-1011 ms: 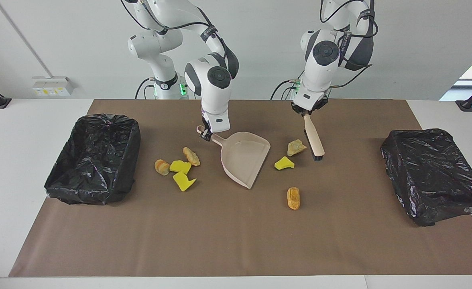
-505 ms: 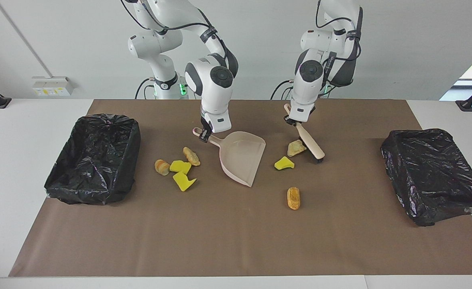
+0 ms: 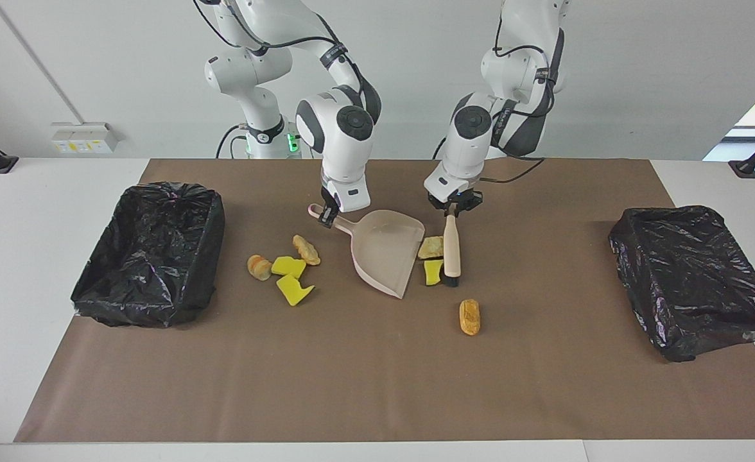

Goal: Sweep and dump trash in bin

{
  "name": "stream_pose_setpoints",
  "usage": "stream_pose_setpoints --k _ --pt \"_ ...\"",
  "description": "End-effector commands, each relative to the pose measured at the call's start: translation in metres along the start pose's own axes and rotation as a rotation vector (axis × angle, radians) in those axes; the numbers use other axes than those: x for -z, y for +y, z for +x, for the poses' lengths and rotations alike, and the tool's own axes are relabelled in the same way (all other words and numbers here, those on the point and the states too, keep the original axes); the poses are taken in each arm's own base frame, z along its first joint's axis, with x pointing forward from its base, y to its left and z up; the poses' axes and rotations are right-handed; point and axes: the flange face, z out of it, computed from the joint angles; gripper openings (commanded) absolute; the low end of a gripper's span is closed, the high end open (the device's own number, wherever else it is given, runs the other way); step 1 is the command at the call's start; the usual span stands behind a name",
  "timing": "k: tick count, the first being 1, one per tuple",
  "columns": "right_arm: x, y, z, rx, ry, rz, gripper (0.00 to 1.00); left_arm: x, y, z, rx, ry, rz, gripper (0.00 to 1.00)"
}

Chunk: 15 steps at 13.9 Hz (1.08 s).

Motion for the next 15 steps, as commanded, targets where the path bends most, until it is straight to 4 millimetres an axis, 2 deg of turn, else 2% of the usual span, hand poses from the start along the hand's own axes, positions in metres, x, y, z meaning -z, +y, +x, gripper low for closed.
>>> stream_pose_setpoints --k 1,4,6,7,8,9,10,11,12,14,15 --pt "0.003 -0.003 -0.008 -0.008 -0.015 -0.012 0.0 0.002 0.035 -0.013 -0.15 0.011 -0.004 0.0" --pt "0.003 -0.003 -0.008 -0.008 -0.017 -0.011 0.0 0.008 0.063 -0.027 -0.193 0.021 0.002 0.0" --pt "0.003 -0.003 -0.008 -0.008 -0.017 -0.011 0.0 0.024 0.07 -0.022 -0.187 0.044 -0.009 0.0" --pt "0.002 -0.003 -0.008 -0.008 -0.018 -0.01 0.0 0.035 0.065 -0.016 -0.175 0.04 -0.009 0.0" --pt "0.002 -0.003 -0.008 -0.008 -0.018 -0.01 0.0 0.056 0.054 -0.008 -0.163 0.023 -0.007 0.0" --pt "0.002 -0.003 -0.008 -0.008 -0.018 -0.01 0.0 0.075 0.031 0.005 -0.124 0.0 -0.005 0.0" --pt "0.002 -0.003 -0.008 -0.009 -0.018 -0.01 0.0 0.086 0.013 0.015 -0.113 -0.006 -0.009 0.0" --pt "0.002 -0.003 -0.008 -0.01 -0.017 -0.009 0.0 0.09 -0.003 0.023 -0.14 0.003 -0.015 0.0" --pt "0.002 -0.003 -0.008 -0.01 -0.017 -0.009 0.0 0.09 -0.033 0.035 -0.151 0.003 -0.019 0.0" --pt "0.002 -0.003 -0.008 -0.009 -0.018 -0.01 0.0 0.088 -0.08 0.053 -0.177 0.012 -0.012 0.0" --pt "0.002 -0.003 -0.008 -0.01 -0.018 -0.008 0.0 0.094 -0.102 0.065 -0.204 0.032 0.036 0.0"
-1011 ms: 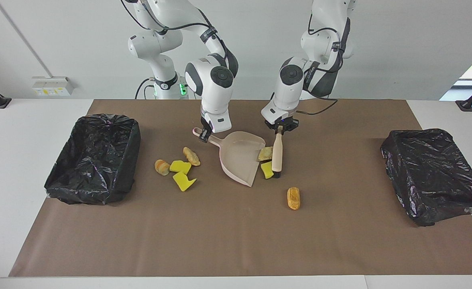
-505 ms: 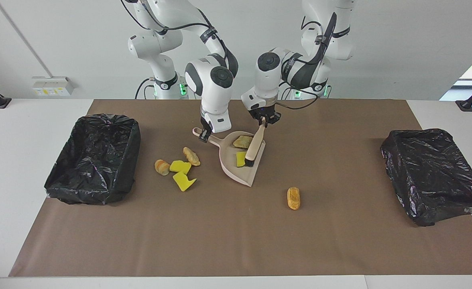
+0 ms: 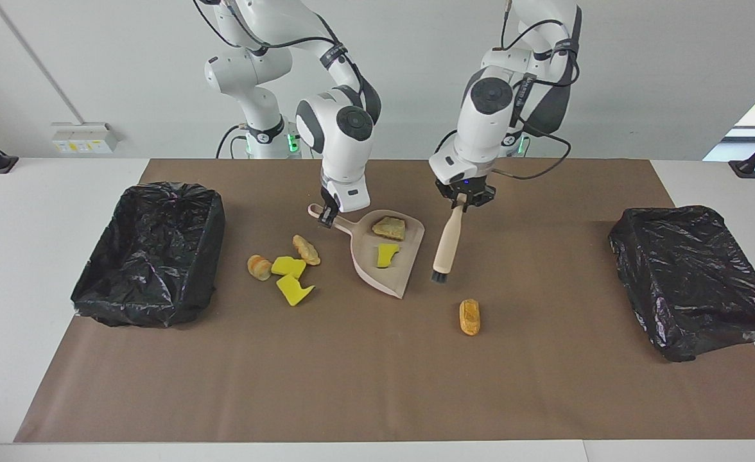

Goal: Sweep and dump trash in bin

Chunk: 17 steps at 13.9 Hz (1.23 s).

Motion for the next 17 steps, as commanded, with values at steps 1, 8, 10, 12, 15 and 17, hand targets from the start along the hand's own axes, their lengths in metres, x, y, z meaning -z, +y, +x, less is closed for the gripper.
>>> stream_pose_setpoints --k 1,8,10,12,15,17 --pt "0.003 -0.004 -0.008 -0.028 -0.018 -0.009 0.0 0.007 -0.051 0.031 -0.064 0.012 0.08 0.0" --pt "0.004 -0.011 -0.013 -0.126 -0.058 0.011 0.0 -0.022 -0.157 0.114 -0.283 0.109 0.101 0.0" --pt "0.004 -0.012 -0.013 -0.123 -0.058 0.011 0.0 -0.026 -0.151 0.12 -0.301 0.108 0.102 0.0" --pt "0.004 -0.012 -0.013 -0.123 -0.056 0.01 0.0 -0.034 -0.142 0.114 -0.312 0.073 0.089 0.0" --pt "0.003 -0.011 -0.013 -0.124 -0.058 0.011 0.0 -0.047 -0.114 0.099 -0.37 0.001 0.06 0.0" --pt "0.003 -0.012 -0.013 -0.121 -0.057 0.011 0.0 -0.05 -0.075 0.088 -0.431 -0.059 0.054 0.0"
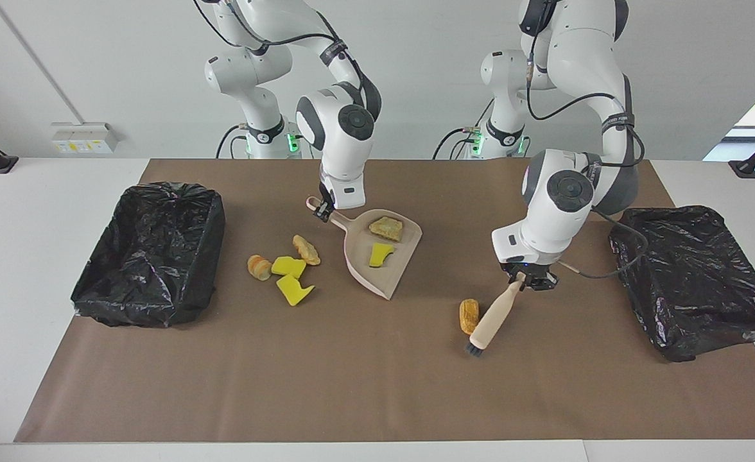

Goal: Sweep and dump trash in bin

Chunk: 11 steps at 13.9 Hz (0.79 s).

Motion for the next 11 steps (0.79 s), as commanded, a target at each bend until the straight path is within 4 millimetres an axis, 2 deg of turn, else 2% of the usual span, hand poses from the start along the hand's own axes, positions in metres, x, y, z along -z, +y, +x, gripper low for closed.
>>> stream_pose_setpoints --k 1,3,5,6,9,11 --pt "0.002 -0.004 -0.007 -0.015 -0.014 -0.012 0.0 0.002 0.058 -0.008 -0.088 -0.064 0.005 0.0" --pt "0.002 -0.004 -0.008 -0.016 -0.014 -0.012 0.0 -0.005 0.112 -0.013 -0.104 -0.073 -0.027 0.0" --pt "0.003 -0.003 -0.008 -0.013 -0.013 -0.012 0.0 -0.016 0.148 -0.025 -0.032 -0.064 -0.102 0.0" --pt "0.002 -0.003 -0.008 -0.012 -0.016 -0.01 0.0 -0.014 0.169 -0.023 -0.031 -0.055 -0.113 0.0" --pt "0.002 -0.003 -0.008 -0.01 -0.016 -0.01 0.0 -0.01 0.206 -0.015 0.056 -0.057 -0.107 0.0" --pt "0.002 -0.003 -0.008 -0.008 -0.016 -0.01 0.0 -0.007 0.218 -0.014 0.082 -0.052 -0.133 0.0"
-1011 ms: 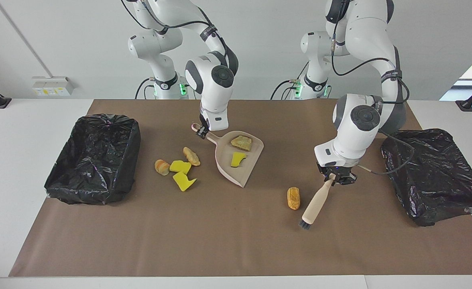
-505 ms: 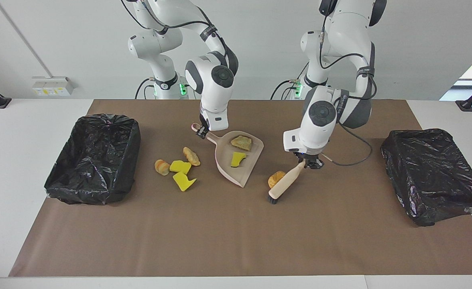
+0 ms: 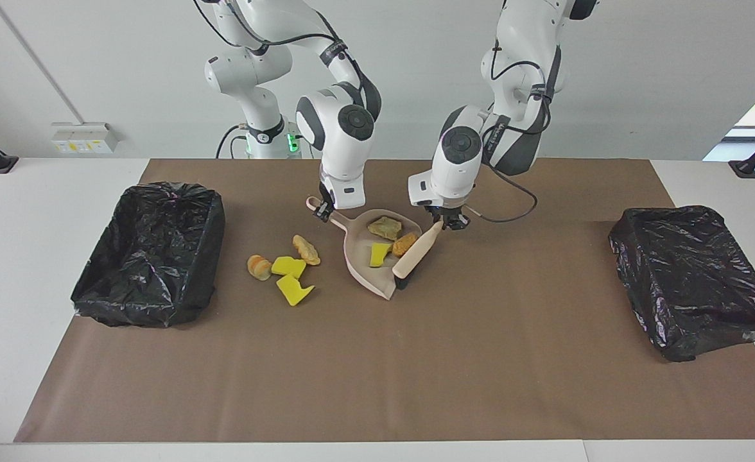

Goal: Sweep and dump trash in bin

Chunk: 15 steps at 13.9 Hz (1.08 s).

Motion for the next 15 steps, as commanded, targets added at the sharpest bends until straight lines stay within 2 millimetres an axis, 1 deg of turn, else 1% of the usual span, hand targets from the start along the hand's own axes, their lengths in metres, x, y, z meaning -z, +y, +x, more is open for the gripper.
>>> stream_pose_setpoints --k 1,2,4,5,6,7,9,11,13,15 --pt "0.002 -0.003 -0.008 -0.009 -0.015 -0.011 0.0 0.001 0.011 -0.007 0.051 0.026 -0.044 0.0" --pt "0.002 -0.003 -0.008 -0.007 -0.015 -0.011 0.0 0.002 0.013 -0.007 0.073 0.03 -0.056 0.0" --pt "0.001 -0.002 -0.008 -0.005 -0.015 -0.01 0.0 0.004 0.031 -0.004 0.147 0.04 -0.049 0.0" --pt "0.002 -0.002 -0.008 0.001 -0.011 -0.012 0.0 0.005 0.031 -0.003 0.185 0.049 -0.05 0.0" --pt "0.001 0.0 -0.008 0.012 -0.007 -0.011 0.0 0.005 0.027 -0.003 0.212 0.05 -0.051 0.0" --pt "-0.001 0.002 -0.01 0.019 -0.006 -0.007 0.0 0.005 0.02 -0.005 0.238 0.041 -0.054 0.04" --pt "-0.005 0.002 -0.01 0.026 -0.003 -0.005 0.0 0.006 0.006 -0.009 0.267 0.035 -0.056 0.01" --pt "-0.006 0.006 -0.013 0.035 -0.001 0.0 0.0 0.012 -0.009 -0.014 0.314 0.046 -0.057 0.0" --pt "-0.008 0.011 -0.015 0.048 -0.001 0.005 0.0 0.019 -0.013 -0.019 0.396 0.049 -0.052 0.0" --pt "-0.008 0.012 -0.015 0.048 -0.001 0.005 0.0 0.02 -0.012 -0.022 0.499 0.041 -0.049 0.0"
